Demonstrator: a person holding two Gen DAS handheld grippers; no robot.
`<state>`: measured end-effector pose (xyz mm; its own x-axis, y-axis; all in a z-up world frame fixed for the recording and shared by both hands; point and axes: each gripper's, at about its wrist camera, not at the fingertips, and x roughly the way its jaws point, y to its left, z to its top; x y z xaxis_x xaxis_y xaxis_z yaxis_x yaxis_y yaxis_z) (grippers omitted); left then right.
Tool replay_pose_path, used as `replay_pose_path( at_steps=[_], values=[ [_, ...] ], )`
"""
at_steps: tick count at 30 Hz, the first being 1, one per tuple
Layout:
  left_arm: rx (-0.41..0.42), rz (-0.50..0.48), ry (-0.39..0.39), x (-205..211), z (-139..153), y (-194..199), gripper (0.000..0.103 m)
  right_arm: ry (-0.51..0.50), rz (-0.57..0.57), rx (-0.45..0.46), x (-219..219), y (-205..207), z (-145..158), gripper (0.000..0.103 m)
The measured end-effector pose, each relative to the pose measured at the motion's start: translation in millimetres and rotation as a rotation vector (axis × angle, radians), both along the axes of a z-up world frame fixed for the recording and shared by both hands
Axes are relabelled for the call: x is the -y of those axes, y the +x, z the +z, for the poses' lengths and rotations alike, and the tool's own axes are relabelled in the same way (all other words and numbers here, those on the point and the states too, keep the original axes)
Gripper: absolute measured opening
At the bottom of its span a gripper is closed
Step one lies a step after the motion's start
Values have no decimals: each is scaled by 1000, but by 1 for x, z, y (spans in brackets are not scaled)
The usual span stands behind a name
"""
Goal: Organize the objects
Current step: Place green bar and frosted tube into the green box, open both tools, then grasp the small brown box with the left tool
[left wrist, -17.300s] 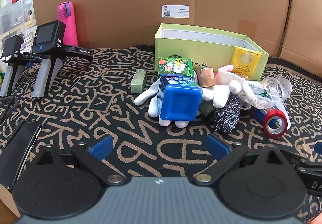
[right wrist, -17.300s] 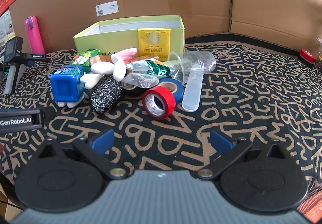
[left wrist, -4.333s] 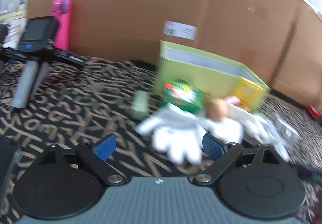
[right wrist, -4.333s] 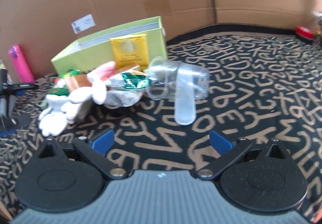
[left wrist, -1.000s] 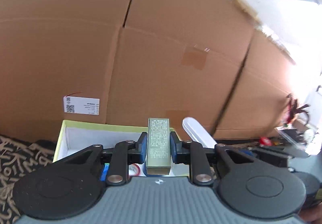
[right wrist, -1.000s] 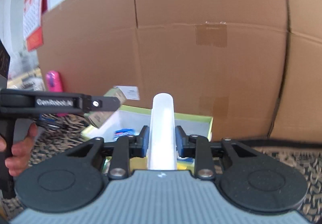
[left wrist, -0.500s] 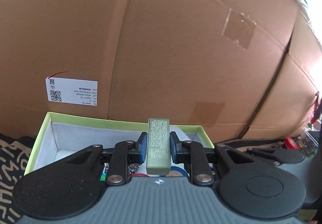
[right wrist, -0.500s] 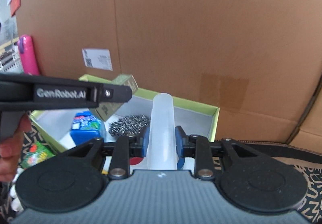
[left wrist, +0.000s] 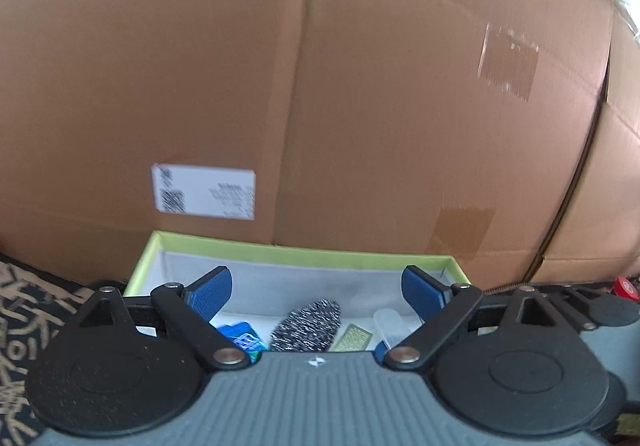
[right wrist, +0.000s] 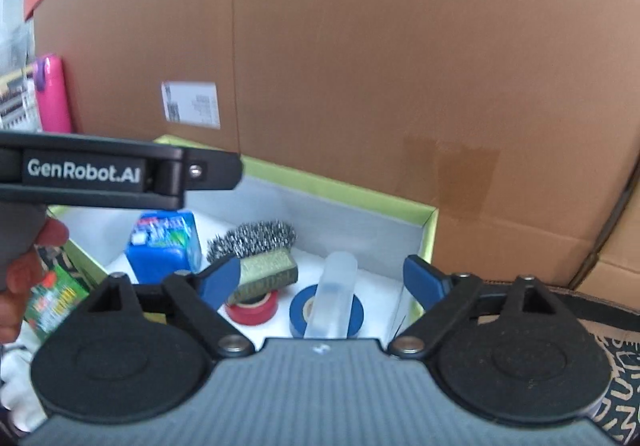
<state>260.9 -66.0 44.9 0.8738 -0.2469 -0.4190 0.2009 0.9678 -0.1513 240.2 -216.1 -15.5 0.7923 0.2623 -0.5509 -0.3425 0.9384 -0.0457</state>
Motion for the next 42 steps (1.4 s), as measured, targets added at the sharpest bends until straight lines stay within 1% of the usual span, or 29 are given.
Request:
replay_pose_path(
  at_steps=[1,2,6,7,10,13,15,17,21,25,27,31,33,36,39,41,42],
  values=[
    [7,6,7,-1,4,-5,95,8,-4,12,2,-5,4,98],
    [12,13,15,-1,9,-11,96,14,-7,26,4,-11,7,99],
    [10,28,43,-1,22,-35,96,36,-23,69,9,-32,24,101],
    [4,29,53,-1,25,-41,97,44,-27,75,10,-37,27,103],
    [7,2,60,-4,34,-66,97,73,-36,90,15,-59,38,103],
    [33,-17,33,-15,40,-95,97,90,-54,114,22,-92,48,103],
    [35,-22,-3,-23,37,-112,97,97,-75,132,26,-115,51,103],
    [41,-32,-24,-30,33,-129,97,138,-78,149,33,-140,50,103],
    [51,-21,-24,-38,14,-161,97,236,-96,144,44,-181,36,103],
    [3,-32,-55,-45,-10,-181,97,290,-109,129,47,-213,17,103],
    [-10,-41,-55,-47,-21,-191,97,300,-116,121,45,-225,6,103],
    [-47,-45,-58,-52,-41,-203,97,269,-122,122,35,-246,-16,103],
    [-74,-42,-70,-55,-49,-203,97,254,-121,105,29,-252,-28,103],
    [-93,-32,-70,-60,-58,-203,97,231,-108,71,22,-259,-44,102],
    [-90,-27,-68,-61,-57,-192,96,187,-114,68,18,-262,-50,98],
    [-83,-32,-73,-60,-56,-181,95,188,-124,75,22,-263,-50,97],
    [-83,-40,-77,-58,-55,-174,93,195,-129,77,24,-264,-49,96]
  ],
)
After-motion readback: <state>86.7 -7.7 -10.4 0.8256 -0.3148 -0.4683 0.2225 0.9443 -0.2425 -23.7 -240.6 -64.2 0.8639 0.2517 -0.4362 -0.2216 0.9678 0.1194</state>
